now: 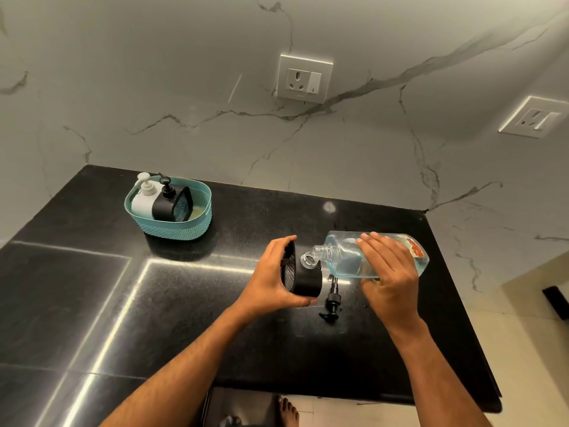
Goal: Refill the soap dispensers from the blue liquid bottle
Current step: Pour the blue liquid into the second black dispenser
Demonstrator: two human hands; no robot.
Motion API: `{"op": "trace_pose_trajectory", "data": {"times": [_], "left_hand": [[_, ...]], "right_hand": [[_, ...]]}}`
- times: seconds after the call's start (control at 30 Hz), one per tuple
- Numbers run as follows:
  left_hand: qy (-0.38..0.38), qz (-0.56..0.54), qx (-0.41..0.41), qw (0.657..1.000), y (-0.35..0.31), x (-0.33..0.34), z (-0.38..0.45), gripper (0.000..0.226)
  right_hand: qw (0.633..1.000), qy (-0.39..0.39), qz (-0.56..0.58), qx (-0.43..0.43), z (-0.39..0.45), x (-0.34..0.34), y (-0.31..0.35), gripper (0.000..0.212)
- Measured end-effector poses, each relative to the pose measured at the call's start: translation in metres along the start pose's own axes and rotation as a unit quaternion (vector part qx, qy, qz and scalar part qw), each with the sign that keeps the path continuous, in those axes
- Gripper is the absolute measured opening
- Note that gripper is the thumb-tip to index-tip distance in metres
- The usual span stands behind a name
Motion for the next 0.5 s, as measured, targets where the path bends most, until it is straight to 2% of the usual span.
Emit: {"op": "trace_pose_trajectory", "data": {"times": [0.5], "left_hand": [[0.003,0.002,-0.003,1.0,0.0001,-0.0026,0.0001,0.126]], "right_hand": [[1.0,-0.002,-0.008,-0.016,0.0044,-0.0018,0.0026,0.069]]}}
Point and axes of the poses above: each hand's wrist, its own z-axis towards the middle knuckle, its own x-axis out of the palm, y = z × x, the point moved 10 cm from there along z, towards the middle knuckle, and after that the axes turned 13 degrees about y, right-handed, at the moved point
